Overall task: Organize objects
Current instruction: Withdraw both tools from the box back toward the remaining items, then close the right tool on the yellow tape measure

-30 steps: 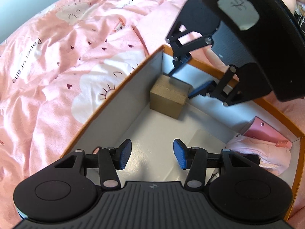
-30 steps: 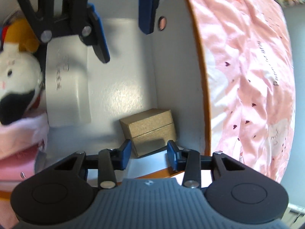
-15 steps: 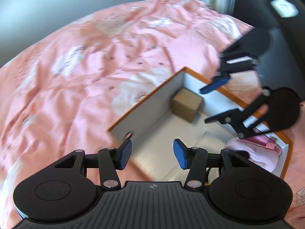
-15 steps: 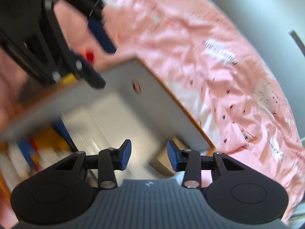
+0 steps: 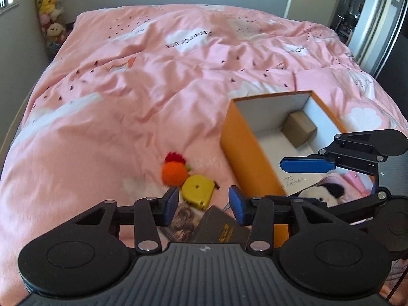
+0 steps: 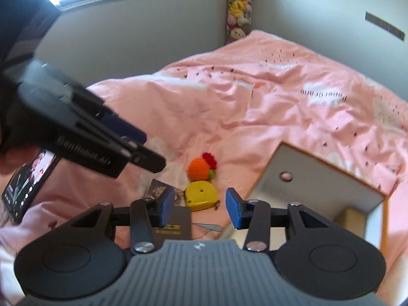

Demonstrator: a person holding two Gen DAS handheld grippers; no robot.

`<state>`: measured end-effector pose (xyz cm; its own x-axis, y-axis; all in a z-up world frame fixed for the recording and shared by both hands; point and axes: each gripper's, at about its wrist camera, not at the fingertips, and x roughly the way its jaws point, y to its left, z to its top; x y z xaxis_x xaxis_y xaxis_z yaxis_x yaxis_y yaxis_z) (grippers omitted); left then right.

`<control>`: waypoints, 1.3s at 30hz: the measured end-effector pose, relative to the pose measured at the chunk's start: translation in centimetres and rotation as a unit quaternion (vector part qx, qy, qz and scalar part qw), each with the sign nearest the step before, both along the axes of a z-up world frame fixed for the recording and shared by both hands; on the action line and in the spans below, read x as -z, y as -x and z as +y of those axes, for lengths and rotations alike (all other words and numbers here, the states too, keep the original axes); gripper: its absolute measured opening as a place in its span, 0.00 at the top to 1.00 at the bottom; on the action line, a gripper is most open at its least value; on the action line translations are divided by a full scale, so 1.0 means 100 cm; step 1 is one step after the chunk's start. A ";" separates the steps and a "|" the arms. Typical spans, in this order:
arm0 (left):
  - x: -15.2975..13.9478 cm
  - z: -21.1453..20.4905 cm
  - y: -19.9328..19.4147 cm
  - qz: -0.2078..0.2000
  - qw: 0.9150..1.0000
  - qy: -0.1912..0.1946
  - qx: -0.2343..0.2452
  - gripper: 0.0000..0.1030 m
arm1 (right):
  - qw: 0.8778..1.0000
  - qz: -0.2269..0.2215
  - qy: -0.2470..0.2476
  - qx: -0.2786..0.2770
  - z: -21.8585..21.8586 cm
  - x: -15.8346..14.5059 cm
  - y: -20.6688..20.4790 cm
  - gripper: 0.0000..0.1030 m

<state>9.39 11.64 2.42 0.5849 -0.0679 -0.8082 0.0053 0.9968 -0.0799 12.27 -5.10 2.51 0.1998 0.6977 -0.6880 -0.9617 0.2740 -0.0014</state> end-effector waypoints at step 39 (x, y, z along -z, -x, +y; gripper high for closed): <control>0.071 0.047 -0.089 0.084 0.975 -0.068 0.194 0.63 | 0.950 0.082 0.293 -0.069 0.194 0.117 -0.052 0.47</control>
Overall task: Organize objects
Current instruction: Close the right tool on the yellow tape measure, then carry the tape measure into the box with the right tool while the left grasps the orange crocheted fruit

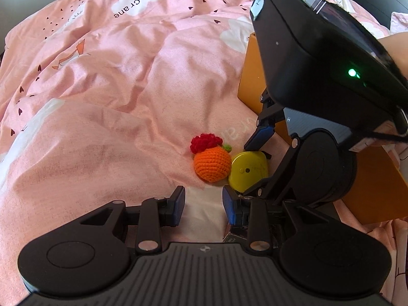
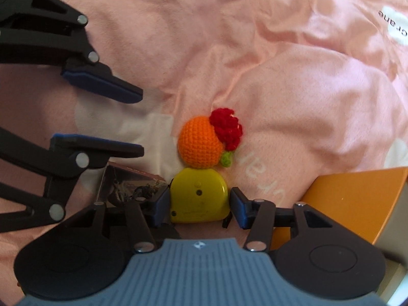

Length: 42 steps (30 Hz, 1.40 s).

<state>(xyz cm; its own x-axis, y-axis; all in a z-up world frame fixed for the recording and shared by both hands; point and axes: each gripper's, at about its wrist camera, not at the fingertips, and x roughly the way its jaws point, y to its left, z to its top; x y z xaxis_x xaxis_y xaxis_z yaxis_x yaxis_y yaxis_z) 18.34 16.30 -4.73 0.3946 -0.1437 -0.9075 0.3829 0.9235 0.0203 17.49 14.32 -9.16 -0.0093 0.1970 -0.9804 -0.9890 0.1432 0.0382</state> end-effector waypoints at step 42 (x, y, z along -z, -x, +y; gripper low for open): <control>0.001 -0.013 0.002 -0.004 0.995 -0.041 0.089 0.57 | 0.997 -0.035 -0.007 -0.075 -0.005 -0.021 0.006 0.49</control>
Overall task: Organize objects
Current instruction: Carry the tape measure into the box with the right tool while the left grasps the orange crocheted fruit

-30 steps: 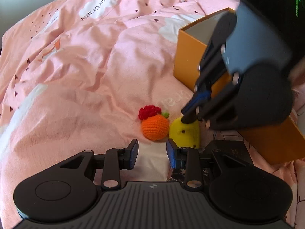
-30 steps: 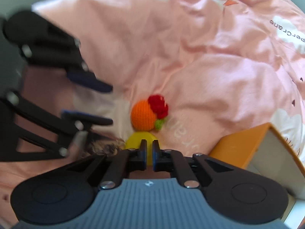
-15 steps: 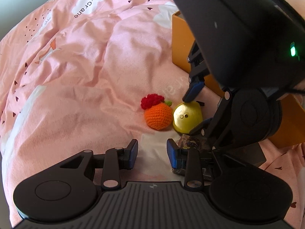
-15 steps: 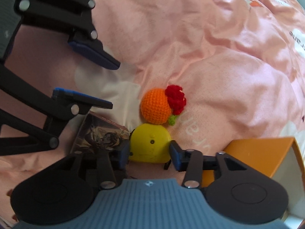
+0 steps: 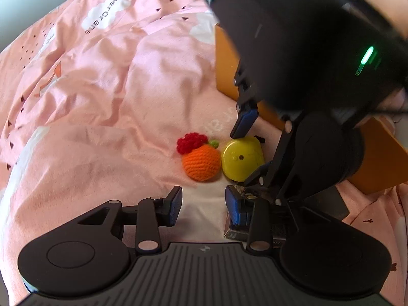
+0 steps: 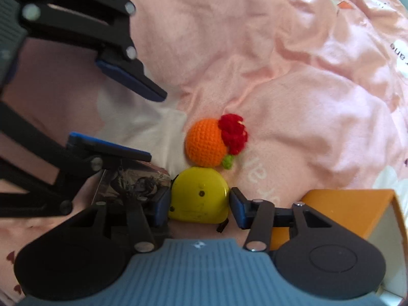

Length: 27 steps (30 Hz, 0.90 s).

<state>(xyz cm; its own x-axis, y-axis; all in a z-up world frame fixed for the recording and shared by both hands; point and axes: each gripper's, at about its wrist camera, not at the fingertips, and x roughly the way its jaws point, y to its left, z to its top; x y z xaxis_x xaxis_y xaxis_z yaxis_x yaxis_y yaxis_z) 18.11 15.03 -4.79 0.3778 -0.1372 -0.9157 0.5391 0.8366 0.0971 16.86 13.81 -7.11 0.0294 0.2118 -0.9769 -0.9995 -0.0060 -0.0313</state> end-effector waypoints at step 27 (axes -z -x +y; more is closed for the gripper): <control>0.025 -0.029 -0.039 0.012 0.997 -0.038 -0.062 0.42 | 0.988 -0.069 -0.077 0.110 -0.139 -0.112 -0.058 0.49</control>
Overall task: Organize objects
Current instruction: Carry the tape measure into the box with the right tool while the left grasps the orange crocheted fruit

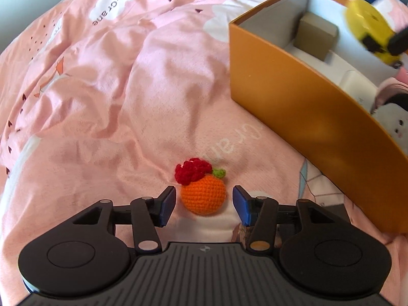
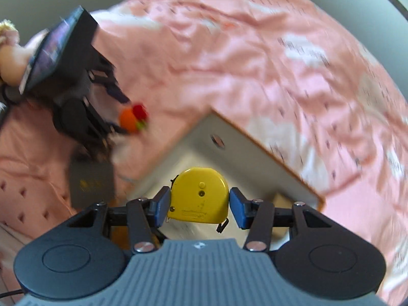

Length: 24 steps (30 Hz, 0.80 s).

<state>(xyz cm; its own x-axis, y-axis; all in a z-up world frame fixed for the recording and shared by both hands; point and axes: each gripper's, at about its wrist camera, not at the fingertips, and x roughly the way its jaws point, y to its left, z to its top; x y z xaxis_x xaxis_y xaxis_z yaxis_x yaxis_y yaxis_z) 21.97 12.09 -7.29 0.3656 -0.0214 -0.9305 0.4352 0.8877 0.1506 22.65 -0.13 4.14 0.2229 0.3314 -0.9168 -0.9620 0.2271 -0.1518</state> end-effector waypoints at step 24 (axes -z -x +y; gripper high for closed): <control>-0.040 -0.009 0.002 -0.039 0.998 0.029 -0.025 0.55 | 0.934 -0.027 0.258 -0.247 -0.036 0.103 -0.038 0.87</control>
<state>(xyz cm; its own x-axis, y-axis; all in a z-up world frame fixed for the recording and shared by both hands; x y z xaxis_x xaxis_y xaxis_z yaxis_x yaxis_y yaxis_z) 21.74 11.17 -3.29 0.4395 -0.0553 -0.8965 0.3792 0.9162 0.1294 26.49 -3.70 -6.18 0.2108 -0.0764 -0.9745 -0.9173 -0.3600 -0.1702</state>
